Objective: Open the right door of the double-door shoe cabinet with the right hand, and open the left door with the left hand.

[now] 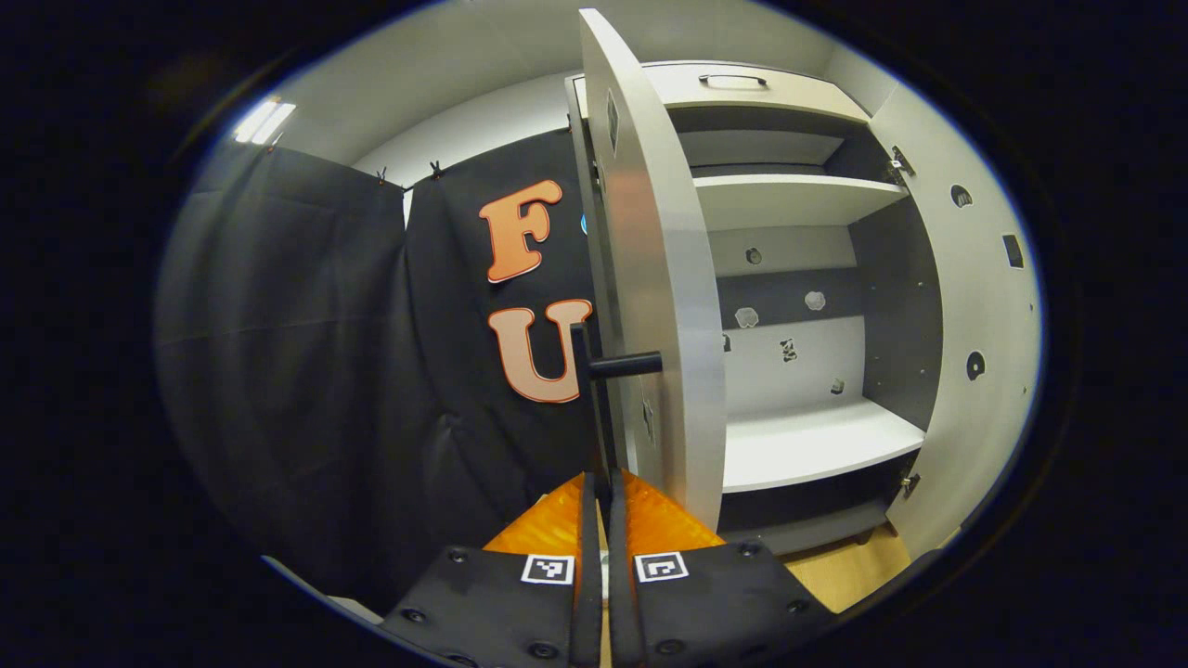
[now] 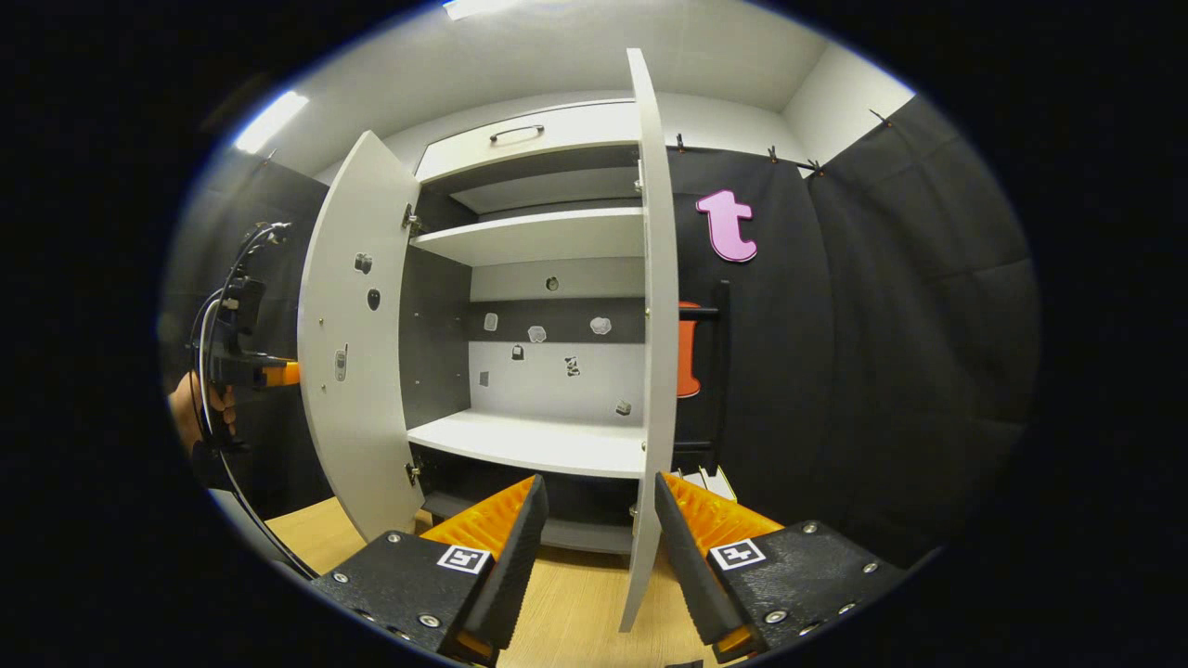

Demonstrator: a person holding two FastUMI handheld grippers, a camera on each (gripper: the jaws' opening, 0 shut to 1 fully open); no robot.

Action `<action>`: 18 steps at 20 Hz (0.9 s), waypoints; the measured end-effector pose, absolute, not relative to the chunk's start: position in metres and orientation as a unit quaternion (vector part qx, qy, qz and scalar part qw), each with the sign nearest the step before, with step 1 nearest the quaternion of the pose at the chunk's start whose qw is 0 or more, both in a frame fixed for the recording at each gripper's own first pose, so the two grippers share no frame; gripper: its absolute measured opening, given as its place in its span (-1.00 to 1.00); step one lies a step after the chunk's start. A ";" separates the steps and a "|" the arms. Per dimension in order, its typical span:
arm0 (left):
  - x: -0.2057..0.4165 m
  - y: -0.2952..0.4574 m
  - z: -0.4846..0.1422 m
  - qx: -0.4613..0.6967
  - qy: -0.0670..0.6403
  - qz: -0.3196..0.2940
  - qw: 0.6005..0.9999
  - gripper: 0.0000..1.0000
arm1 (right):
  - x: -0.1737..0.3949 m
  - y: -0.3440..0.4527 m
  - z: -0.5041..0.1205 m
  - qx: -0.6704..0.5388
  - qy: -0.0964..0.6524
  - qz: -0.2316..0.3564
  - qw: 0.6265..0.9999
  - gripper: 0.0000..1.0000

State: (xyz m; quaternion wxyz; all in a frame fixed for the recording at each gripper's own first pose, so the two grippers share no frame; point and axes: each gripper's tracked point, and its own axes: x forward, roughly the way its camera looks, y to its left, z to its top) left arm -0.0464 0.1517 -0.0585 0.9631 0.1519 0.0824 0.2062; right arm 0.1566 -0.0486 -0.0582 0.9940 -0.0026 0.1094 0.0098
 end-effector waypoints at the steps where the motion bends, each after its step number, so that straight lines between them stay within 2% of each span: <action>1: -0.048 0.152 -0.059 0.155 0.085 0.205 0.963 -0.79 | 0.155 -0.046 -0.056 -0.002 0.109 0.012 0.994 0.43; 2: -0.050 0.153 -0.060 0.157 0.088 0.207 0.961 -0.64 | 0.155 -0.044 -0.052 0.000 0.106 0.015 0.994 0.43; 3: -0.052 0.154 -0.059 0.159 0.090 0.209 0.961 -0.64 | 0.156 -0.041 -0.049 0.000 0.101 0.018 0.995 0.43; 4: -0.054 0.156 -0.058 0.162 0.091 0.211 0.960 -0.80 | 0.156 -0.040 -0.046 -0.002 0.096 0.020 0.995 0.43; 6: -0.062 0.163 -0.054 0.167 0.090 0.223 0.956 -0.73 | 0.158 -0.040 -0.040 -0.007 0.090 0.021 0.996 0.43; 9: -0.077 0.176 -0.043 0.169 0.071 0.253 0.950 -0.74 | 0.163 -0.038 -0.034 -0.007 0.079 0.027 0.997 0.43; 11: -0.088 0.190 -0.040 0.157 0.063 0.283 0.944 -0.84 | 0.167 -0.035 -0.029 -0.008 0.068 0.032 0.997 0.43; 12: -0.092 0.193 -0.039 0.146 0.060 0.284 0.946 -0.84 | 0.170 -0.033 -0.026 -0.010 0.064 0.035 0.997 0.34; 13: -0.094 0.188 -0.038 0.132 0.056 0.278 0.950 -0.84 | 0.171 -0.032 -0.023 -0.012 0.060 0.040 0.997 0.42; 14: -0.097 0.186 -0.035 0.127 0.051 0.278 0.951 -0.82 | 0.172 -0.031 -0.021 -0.015 0.056 0.042 0.997 0.42; 15: -0.100 0.184 -0.031 0.125 0.046 0.273 0.953 -0.80 | 0.174 -0.029 -0.018 -0.018 0.052 0.044 0.998 0.52; 16: -0.102 0.182 -0.026 0.126 0.040 0.272 0.953 -0.73 | 0.176 -0.029 -0.018 -0.021 0.053 0.042 0.997 0.42; 17: -0.103 0.175 -0.022 0.125 0.034 0.266 0.955 -0.71 | 0.174 -0.032 -0.018 -0.026 0.061 0.036 0.997 0.42; 18: -0.104 0.167 -0.017 0.125 0.027 0.260 0.957 -0.54 | 0.171 -0.032 -0.016 -0.029 0.062 0.039 0.997 0.43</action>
